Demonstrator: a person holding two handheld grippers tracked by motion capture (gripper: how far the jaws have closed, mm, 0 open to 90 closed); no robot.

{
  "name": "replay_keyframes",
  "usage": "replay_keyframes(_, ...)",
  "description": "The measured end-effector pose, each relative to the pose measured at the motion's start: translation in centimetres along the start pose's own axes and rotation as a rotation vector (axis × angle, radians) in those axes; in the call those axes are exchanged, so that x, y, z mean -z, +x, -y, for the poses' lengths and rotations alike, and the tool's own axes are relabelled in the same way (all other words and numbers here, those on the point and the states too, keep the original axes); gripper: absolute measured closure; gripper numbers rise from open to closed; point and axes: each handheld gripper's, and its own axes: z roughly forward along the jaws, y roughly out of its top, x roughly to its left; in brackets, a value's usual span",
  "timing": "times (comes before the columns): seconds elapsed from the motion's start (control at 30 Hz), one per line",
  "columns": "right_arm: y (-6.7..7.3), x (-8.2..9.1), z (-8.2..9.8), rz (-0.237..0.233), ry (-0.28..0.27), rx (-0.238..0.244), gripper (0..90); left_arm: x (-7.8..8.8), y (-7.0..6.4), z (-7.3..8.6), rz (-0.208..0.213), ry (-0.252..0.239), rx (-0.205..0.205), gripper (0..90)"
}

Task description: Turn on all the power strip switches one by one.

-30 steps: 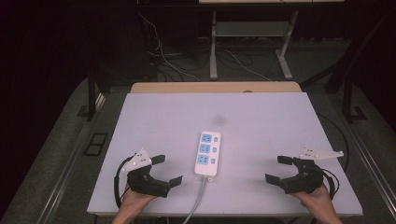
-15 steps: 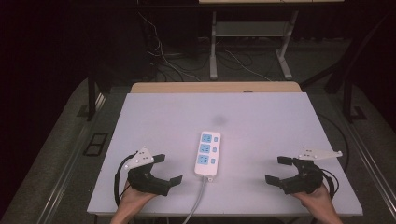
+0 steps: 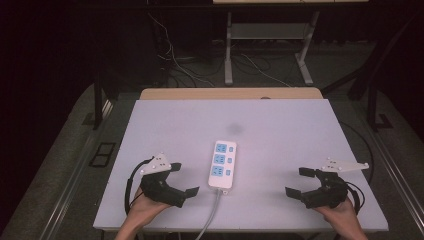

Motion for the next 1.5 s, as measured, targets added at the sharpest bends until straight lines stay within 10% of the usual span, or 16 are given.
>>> replay_keyframes(1.5,-0.1,0.2,0.1,0.008,-0.013,0.009,0.5,-5.2,-0.3,-6.1,0.121,0.164,-0.126,0.0)
